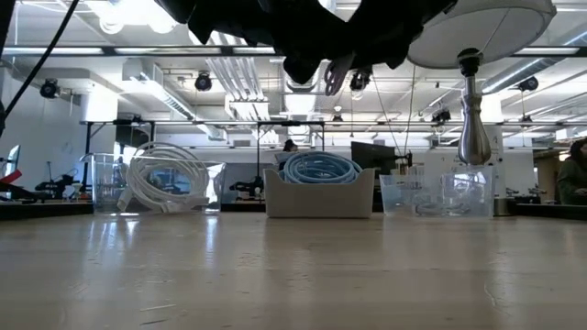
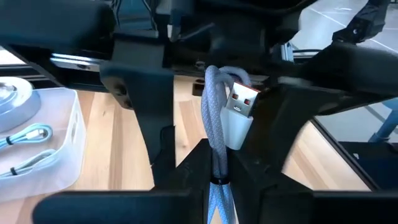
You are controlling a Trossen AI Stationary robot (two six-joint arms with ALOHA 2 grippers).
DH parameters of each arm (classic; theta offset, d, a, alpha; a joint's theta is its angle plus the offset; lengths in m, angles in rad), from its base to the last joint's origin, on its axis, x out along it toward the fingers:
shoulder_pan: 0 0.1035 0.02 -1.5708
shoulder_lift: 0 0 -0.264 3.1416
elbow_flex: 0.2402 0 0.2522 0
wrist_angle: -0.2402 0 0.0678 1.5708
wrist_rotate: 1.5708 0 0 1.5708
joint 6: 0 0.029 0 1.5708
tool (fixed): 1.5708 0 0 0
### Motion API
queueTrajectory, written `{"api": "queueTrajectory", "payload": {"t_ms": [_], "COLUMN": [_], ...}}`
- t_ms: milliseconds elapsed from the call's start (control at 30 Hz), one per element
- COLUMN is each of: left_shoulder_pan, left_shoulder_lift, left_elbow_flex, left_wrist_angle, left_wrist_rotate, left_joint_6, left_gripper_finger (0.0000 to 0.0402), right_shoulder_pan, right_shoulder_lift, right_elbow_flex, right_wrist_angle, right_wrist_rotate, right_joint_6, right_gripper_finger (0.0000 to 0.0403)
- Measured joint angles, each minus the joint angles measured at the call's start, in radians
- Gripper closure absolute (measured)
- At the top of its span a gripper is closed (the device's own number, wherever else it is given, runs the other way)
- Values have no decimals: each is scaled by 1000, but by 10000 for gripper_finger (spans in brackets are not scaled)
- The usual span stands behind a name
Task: Pick & Place USB Port
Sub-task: Put the small purple charger cable into the right transparent bin
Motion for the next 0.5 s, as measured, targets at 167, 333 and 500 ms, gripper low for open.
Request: {"api": "queueTrajectory", "payload": {"t_ms": [167,333,500], "left_shoulder_pan": [-4,-4,-5], "left_shoulder_lift": [0,0,0], "left_elbow_flex": [0,-1,-1], "left_wrist_angle": [5,10,13], "left_wrist_rotate": [-13,-35,-34], "left_joint_6": [0,-8,-25], "left_gripper_finger": [358,358,358], "right_shoulder_pan": [0,0,0], "right_shoulder_lift": [-8,-12,-18], "right_elbow_flex": [-17,-19,-20], "right_wrist_angle": [-40,-39,-51], "right_wrist_rotate": [-2,-2,-2], "right_joint_6": [5,-23,-38], "right_gripper_finger": [248,291,344]}}
